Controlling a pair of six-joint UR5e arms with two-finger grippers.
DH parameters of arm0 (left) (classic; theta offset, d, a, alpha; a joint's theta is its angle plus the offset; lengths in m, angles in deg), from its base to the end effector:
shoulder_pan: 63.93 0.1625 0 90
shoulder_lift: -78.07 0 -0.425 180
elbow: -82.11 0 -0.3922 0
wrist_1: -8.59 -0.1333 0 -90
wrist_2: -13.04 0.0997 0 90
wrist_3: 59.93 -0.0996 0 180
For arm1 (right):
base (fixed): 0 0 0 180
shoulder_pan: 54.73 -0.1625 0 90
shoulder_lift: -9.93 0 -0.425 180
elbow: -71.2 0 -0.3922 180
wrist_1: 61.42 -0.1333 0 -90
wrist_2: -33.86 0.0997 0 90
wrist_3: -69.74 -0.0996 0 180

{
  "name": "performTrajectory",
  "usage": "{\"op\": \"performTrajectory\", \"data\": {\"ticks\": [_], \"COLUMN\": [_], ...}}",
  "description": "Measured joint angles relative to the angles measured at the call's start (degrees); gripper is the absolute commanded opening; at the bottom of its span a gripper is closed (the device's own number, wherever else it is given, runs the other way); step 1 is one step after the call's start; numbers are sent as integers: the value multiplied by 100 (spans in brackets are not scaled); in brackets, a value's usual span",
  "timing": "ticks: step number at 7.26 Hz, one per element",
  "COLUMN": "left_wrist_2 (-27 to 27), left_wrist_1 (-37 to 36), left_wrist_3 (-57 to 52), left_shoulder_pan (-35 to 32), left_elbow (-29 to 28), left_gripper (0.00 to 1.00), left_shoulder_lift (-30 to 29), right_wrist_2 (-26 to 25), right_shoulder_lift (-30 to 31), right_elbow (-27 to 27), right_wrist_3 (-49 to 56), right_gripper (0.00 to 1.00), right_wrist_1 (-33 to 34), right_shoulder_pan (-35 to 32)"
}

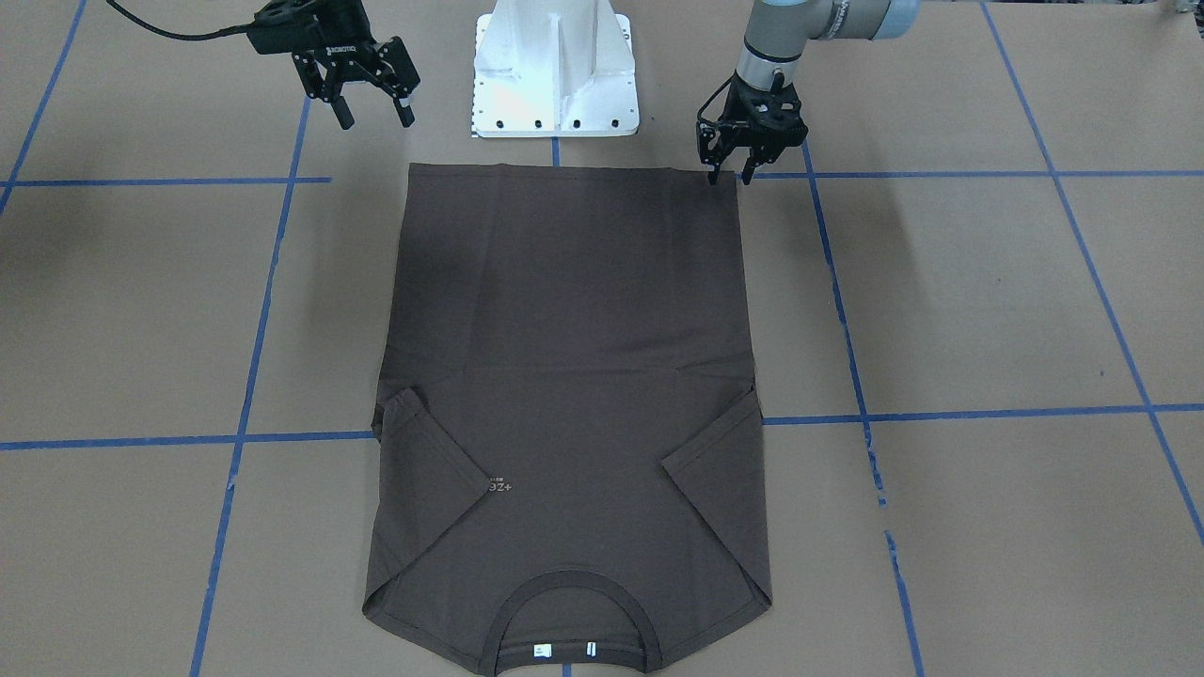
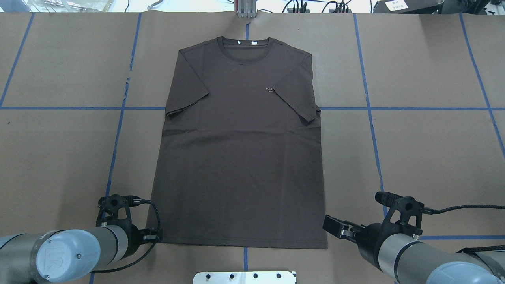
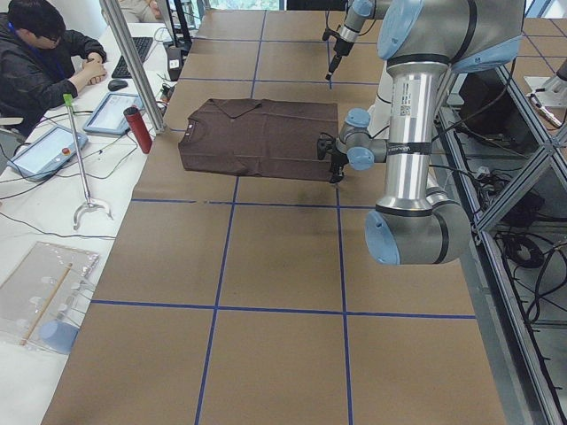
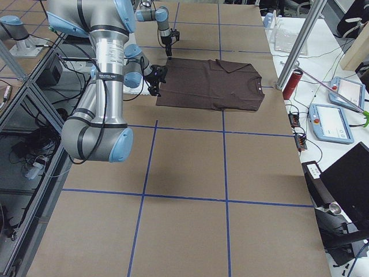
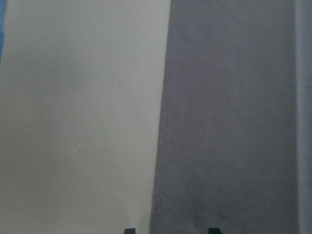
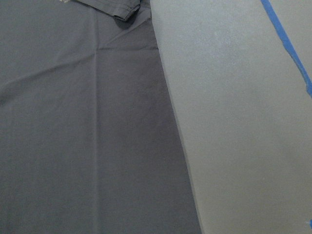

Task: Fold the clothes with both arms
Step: 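Grasp the hem corners with both grippers, adjusting the right gripper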

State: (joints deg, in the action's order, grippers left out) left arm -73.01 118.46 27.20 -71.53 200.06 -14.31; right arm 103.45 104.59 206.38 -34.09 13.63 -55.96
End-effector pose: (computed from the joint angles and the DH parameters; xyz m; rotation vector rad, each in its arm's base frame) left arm 0.4734 -0.2046 0.3761 0.1442 0.8667 -0.1074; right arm -0.3933 -0.1765 0.3021 0.2222 -0.9942 0.4122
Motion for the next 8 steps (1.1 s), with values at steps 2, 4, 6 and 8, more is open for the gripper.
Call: {"op": "performTrajectory", "data": {"ticks": [2,4,6,8], "left_wrist_2": [-54,-75,-80,-84], "left_wrist_1": [0,0,0,0], "left_wrist_3": [1,-3,-2,4], "left_shoulder_pan": [14,30,52,62], "left_elbow": [0,-1,-7,-14], "left_gripper": [57,55,37,0], "left_shoulder_lift": [1,1,0,-7], "right_wrist_2": [-13,-15,-15,-15], "right_shoulder_lift": [6,11,28,34], "right_elbow": [0,-6,-9,-9], "right_wrist_3": [1,1,3,3], "right_gripper": [99,99,99,99], "right_wrist_1": [1,1,1,1], "right_shoulder_pan": [0,0,1,1]}}
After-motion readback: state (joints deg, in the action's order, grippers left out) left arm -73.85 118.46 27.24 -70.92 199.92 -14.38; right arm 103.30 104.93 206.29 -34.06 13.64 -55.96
